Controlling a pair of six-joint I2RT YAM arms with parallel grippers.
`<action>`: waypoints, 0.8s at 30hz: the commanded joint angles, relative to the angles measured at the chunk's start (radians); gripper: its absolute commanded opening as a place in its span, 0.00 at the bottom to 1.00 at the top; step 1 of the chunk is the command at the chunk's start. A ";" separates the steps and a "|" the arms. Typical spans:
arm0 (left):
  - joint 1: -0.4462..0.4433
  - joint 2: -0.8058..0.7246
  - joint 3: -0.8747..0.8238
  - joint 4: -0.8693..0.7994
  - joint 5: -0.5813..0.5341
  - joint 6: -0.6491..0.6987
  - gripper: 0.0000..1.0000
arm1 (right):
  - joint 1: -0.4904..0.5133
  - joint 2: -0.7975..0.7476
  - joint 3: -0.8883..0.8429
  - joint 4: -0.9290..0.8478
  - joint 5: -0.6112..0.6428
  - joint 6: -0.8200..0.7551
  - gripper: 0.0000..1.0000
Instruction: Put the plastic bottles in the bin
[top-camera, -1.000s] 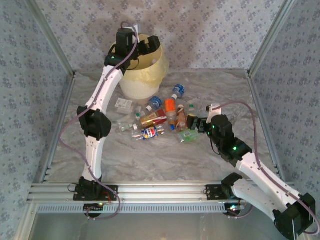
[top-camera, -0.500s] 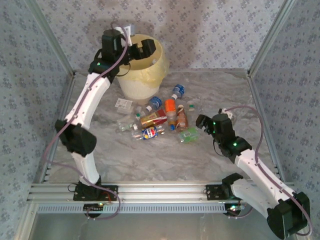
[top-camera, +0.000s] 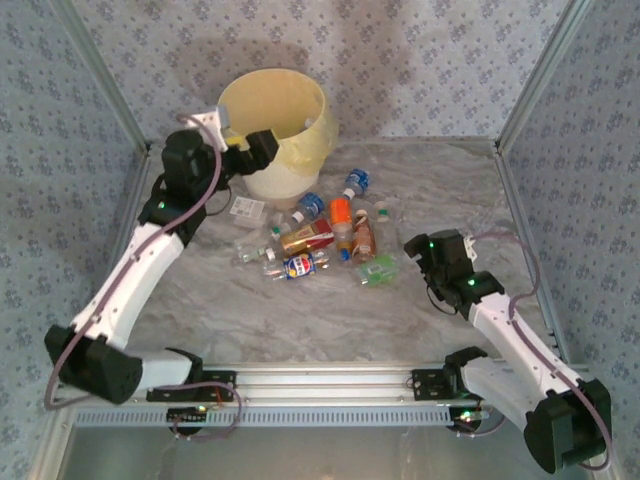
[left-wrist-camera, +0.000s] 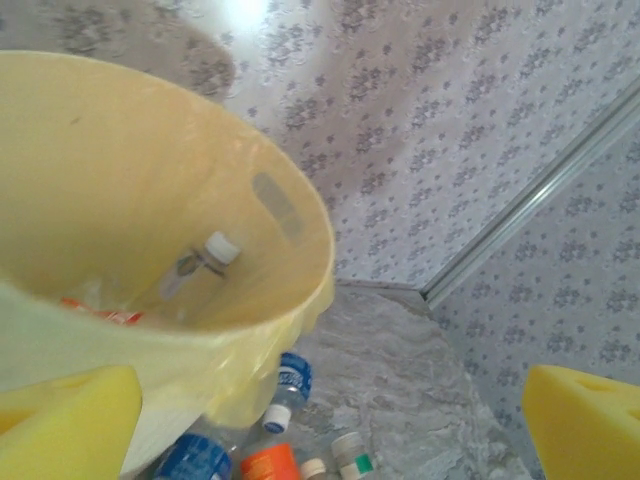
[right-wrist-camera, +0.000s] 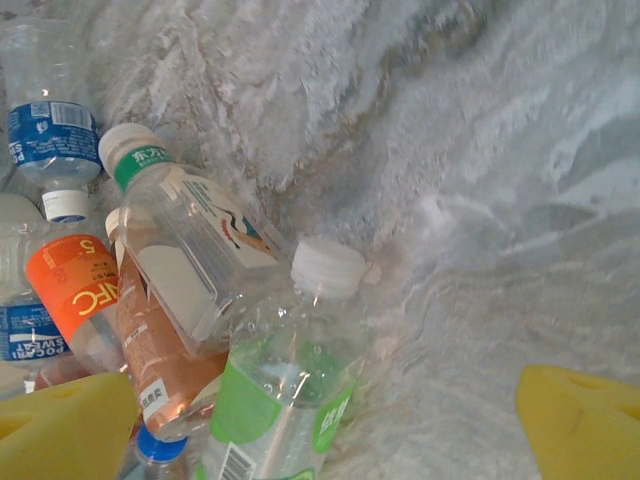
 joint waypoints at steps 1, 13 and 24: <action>0.001 -0.103 -0.096 0.038 -0.099 -0.014 0.98 | -0.001 0.032 -0.001 -0.008 -0.079 0.189 1.00; 0.002 -0.298 -0.326 -0.145 -0.345 -0.002 0.98 | 0.055 0.353 0.170 -0.007 -0.116 0.271 0.97; 0.011 -0.299 -0.348 -0.149 -0.392 0.043 0.98 | 0.120 0.534 0.237 -0.007 -0.086 0.319 0.87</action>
